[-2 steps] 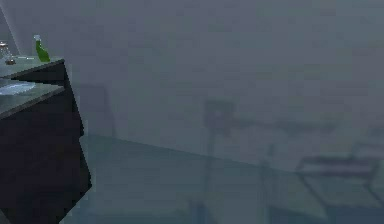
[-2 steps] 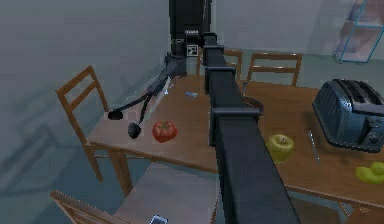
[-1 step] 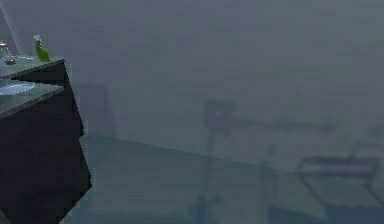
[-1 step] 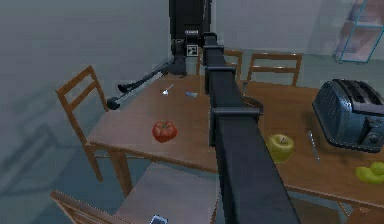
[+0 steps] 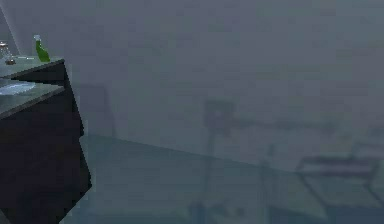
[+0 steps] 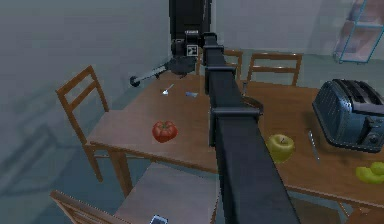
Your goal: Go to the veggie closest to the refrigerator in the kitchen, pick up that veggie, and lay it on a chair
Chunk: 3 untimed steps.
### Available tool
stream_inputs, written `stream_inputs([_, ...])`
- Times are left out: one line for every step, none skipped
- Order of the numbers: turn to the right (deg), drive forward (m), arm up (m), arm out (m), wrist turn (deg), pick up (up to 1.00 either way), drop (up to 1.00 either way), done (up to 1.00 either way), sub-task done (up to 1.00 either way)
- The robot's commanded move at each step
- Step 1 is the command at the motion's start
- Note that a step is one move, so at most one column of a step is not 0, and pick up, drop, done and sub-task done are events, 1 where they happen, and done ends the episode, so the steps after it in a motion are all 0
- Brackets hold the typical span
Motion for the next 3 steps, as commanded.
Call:
stream_inputs([0.0,0.0,0.0,0.0,9.0,0.0,0.0,0.0,0.0])
stream_inputs([0.0,0.0,-0.3,0.0,0.0,0.0,0.0,0.0,0.0])
stream_inputs([0.0,0.0,0.0,0.0,0.0,1.0,0.0,0.0,0.0])
